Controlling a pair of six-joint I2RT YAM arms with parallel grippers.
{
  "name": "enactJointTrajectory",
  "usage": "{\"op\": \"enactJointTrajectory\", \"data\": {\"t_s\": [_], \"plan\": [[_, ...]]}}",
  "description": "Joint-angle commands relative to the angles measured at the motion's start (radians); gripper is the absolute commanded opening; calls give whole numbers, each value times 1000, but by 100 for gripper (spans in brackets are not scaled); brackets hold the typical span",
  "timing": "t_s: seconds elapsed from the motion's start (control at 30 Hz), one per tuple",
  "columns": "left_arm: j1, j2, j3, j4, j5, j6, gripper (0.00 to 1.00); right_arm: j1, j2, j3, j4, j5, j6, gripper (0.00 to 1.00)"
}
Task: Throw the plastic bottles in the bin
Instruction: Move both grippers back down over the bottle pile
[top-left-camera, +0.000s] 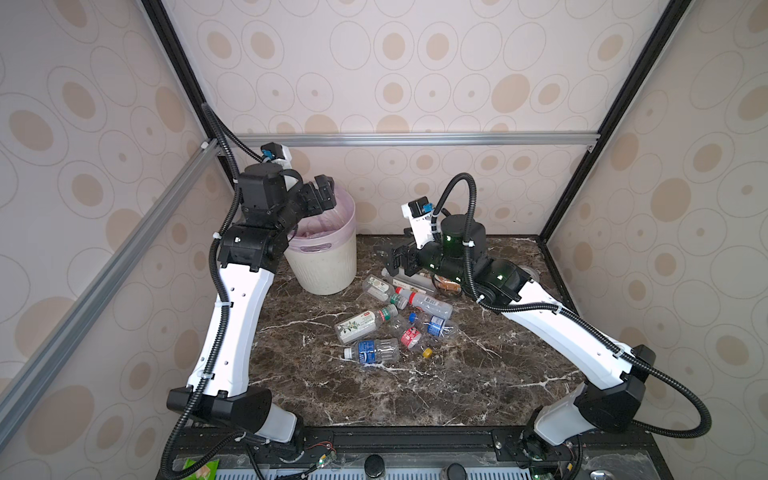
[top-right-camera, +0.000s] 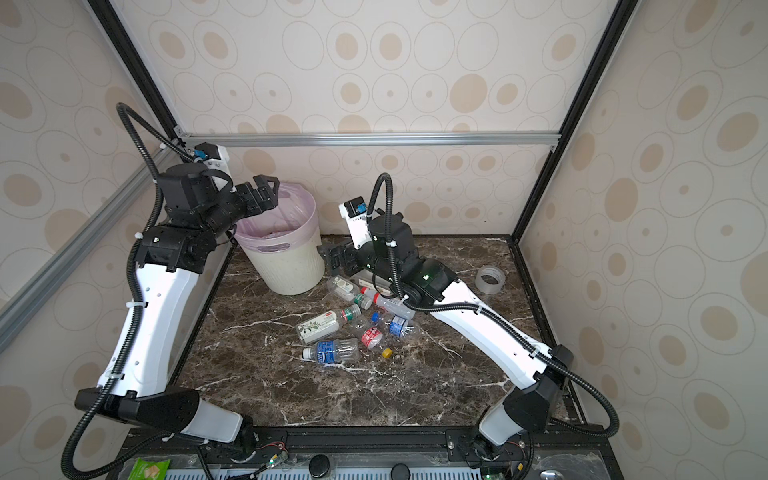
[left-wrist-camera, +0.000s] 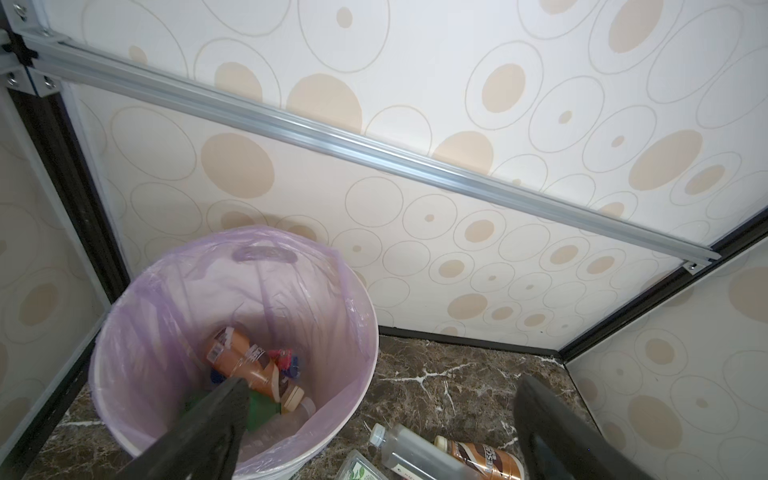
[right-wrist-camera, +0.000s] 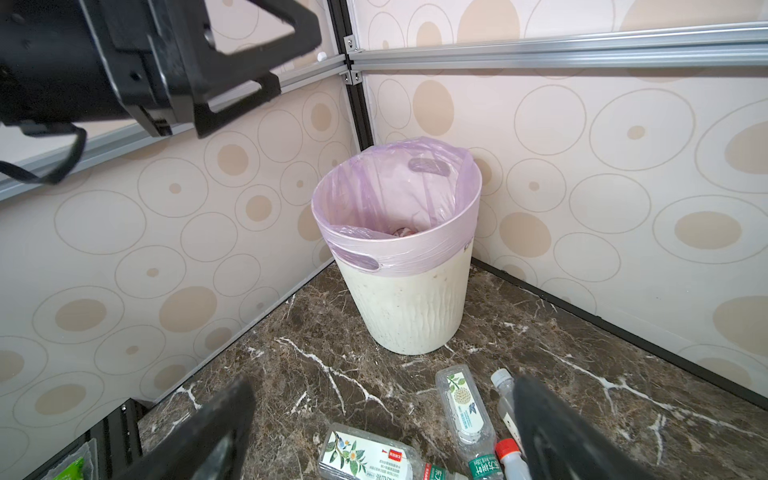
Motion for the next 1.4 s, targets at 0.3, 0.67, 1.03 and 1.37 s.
{"op": "enactJointTrajectory", "data": {"t_s": [0.3,0.67,1.03,1.37], "plan": [[-120,-76,-172,85,-2,1,99,-76,-79,-90,-30,49,30,100],[-373,-117,-416,226,-78,-13,99,-192,-197,-321,-164,43,6,100],[-412,-291,-833,459,10,-197,99,-182,-240,-647,-122,-81,55,96],[-412,-382,-1021,514,-15,-237,99,-59,-118,-744,-55,-73,112,81]]}}
